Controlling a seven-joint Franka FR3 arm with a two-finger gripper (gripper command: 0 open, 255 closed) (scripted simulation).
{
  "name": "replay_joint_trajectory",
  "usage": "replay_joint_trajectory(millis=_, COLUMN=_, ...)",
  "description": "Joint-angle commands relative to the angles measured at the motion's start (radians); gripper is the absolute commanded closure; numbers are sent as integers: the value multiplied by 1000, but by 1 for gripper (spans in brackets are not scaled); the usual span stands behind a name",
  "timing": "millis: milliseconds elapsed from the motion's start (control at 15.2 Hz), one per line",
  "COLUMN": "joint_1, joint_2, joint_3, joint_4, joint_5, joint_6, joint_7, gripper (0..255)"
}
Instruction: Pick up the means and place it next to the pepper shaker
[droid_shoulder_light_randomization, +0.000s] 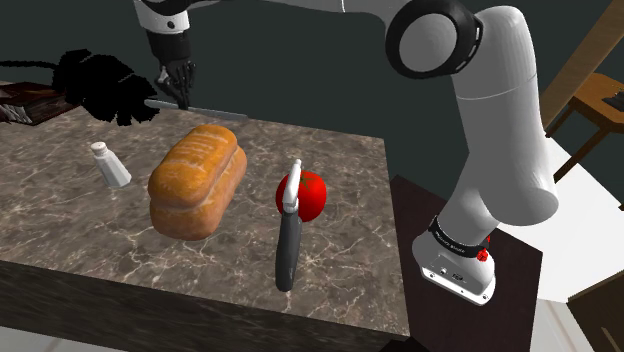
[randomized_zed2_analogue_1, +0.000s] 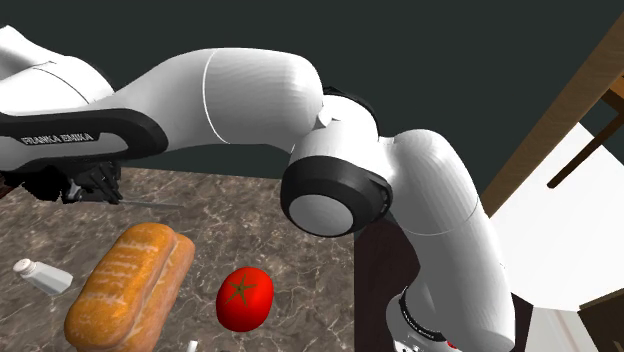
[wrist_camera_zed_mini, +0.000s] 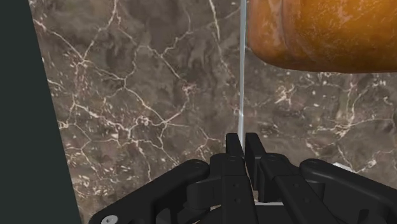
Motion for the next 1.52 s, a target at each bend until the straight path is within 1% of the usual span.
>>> replay_joint_trajectory(millis=0, joint_1=-2, joint_2=-5, joint_3=0, joint_4=-36, joint_5=0, joint_6=32, joint_7=-1, gripper=255)
replay_joint_trajectory(millis=528, joint_1=-6, joint_2=-7, joint_3=-1, joint_4=-148, joint_5=0, joint_6=141, joint_7=0, gripper=255)
replay_joint_trajectory(millis=1188, joint_1=-7, joint_2=16, joint_3=-2, joint_4=-245, joint_5=-3, joint_6=261, joint_7=3, gripper=255)
replay_joint_trajectory(millis=1452, joint_1=-7, joint_2=19, joint_3=-3, joint_4=-252, joint_5=-3, joint_6=272, joint_7=3, gripper=255)
